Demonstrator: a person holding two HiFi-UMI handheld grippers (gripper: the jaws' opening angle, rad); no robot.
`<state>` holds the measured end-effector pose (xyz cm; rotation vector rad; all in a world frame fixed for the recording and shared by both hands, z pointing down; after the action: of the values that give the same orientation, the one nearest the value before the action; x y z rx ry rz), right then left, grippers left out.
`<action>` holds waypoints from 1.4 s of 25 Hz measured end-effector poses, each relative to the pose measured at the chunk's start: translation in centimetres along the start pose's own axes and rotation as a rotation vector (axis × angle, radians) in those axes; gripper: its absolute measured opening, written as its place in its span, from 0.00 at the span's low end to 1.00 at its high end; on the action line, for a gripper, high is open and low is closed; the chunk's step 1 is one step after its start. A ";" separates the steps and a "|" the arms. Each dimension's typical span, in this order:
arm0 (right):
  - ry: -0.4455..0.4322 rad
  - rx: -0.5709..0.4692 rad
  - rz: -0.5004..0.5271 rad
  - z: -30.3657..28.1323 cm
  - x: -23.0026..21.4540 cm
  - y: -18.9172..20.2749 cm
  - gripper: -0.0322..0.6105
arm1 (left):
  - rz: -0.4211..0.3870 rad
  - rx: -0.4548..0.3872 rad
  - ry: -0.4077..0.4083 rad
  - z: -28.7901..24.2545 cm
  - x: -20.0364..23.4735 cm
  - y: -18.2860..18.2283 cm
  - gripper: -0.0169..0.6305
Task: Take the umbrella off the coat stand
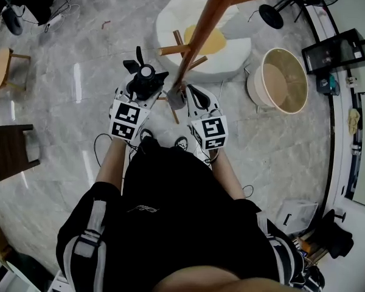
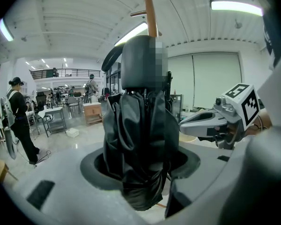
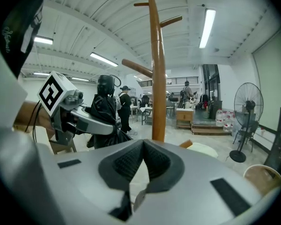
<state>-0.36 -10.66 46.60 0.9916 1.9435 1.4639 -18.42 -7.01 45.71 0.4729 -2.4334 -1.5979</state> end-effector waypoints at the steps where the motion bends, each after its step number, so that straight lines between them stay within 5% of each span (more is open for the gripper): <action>1: -0.010 0.000 0.001 -0.2 0.2 -0.1 0.06 | 0.004 0.004 -0.009 0.3 0.1 0.2 0.43; 8: -0.061 0.013 0.006 -1.2 1.4 -0.3 0.06 | 0.045 0.029 -0.044 1.5 0.4 2.0 0.43; 16: -0.030 0.043 -0.010 -0.6 0.9 1.5 0.06 | 0.071 0.073 0.003 0.4 -1.0 4.4 0.43; 29: 0.139 0.098 -0.083 3.7 -2.0 4.5 0.06 | 0.053 0.103 0.204 -3.2 -6.3 5.0 0.43; 35: 0.270 0.116 -0.136 7.4 -5.2 5.2 0.06 | 0.035 0.101 0.371 -6.0 -10.9 2.2 0.43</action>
<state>9.64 -9.71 49.25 0.7218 2.2613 1.4839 -6.68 -7.33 50.32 0.6732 -2.2306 -1.2461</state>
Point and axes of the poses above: the fingertips, and each gripper's own axes: z backward along the fingers, x to its left, y out of its underside, the point moved 7 cm from there along z, backward along the fingers, and after that the axes turned 1 degree about y, right-handed, at the moved point
